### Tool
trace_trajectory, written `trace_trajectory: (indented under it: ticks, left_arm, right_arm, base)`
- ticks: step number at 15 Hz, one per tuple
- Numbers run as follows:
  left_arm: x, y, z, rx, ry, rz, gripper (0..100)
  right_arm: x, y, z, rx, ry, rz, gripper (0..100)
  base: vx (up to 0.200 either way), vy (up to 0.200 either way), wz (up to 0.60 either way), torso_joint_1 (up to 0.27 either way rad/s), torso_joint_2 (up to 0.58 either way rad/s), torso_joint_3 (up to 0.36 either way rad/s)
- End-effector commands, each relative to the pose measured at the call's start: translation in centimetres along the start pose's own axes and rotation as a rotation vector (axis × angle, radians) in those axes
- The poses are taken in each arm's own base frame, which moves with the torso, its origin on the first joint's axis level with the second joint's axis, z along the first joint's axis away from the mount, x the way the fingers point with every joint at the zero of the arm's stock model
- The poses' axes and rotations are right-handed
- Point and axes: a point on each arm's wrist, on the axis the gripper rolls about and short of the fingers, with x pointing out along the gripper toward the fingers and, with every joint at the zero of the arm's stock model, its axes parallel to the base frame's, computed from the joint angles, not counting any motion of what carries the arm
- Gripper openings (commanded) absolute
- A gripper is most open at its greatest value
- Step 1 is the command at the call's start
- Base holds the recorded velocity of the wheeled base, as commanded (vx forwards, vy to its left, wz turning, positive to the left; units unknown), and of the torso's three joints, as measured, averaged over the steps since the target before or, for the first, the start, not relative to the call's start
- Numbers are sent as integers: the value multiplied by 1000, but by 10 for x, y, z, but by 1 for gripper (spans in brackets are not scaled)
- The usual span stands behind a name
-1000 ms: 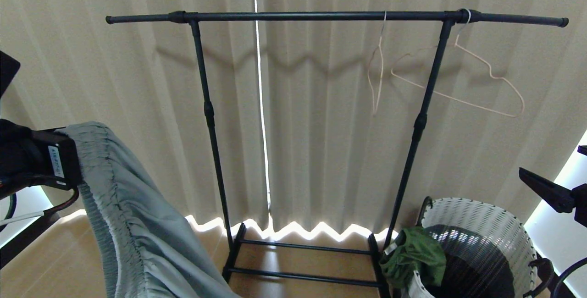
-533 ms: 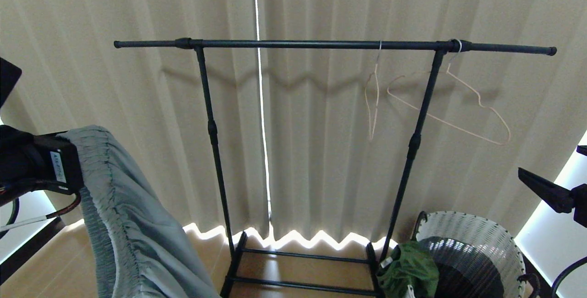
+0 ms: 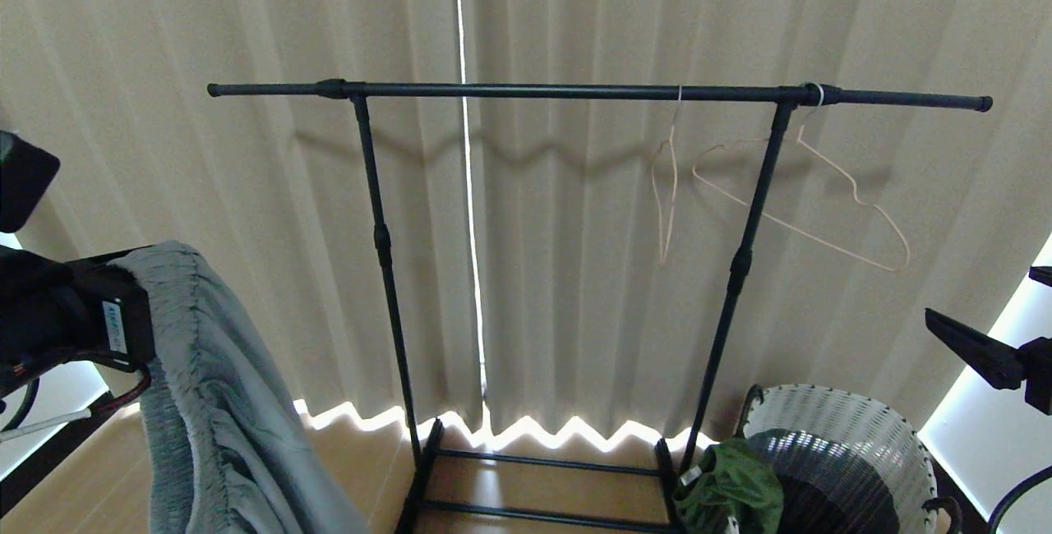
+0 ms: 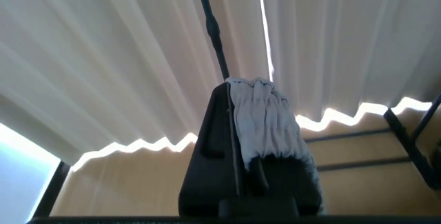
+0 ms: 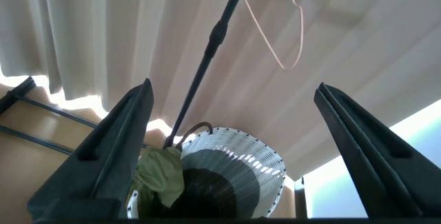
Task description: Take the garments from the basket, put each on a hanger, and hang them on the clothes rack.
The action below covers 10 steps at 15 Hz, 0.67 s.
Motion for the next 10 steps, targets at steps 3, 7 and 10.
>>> trace_trajectory:
  ticks: [3, 7, 10]
  left_arm:
    - [1, 2, -1, -5, 0, 17, 0]
    - [0, 3, -2, -7, 1, 20, 0]
    - [1, 2, -3, -2, -2, 22, 0]
  right_arm:
    - [-1, 0, 1, -1, -4, -2, 100]
    - [-1, 1, -4, 1, 16, -13, 100]
    - [-3, 3, -8, 0, 26, -13, 100]
  base:
    - [0, 0, 0, 0, 0, 0]
    - [0, 0, 0, 24, -52, -34]
    - [0, 0, 0, 155, -339, -188]
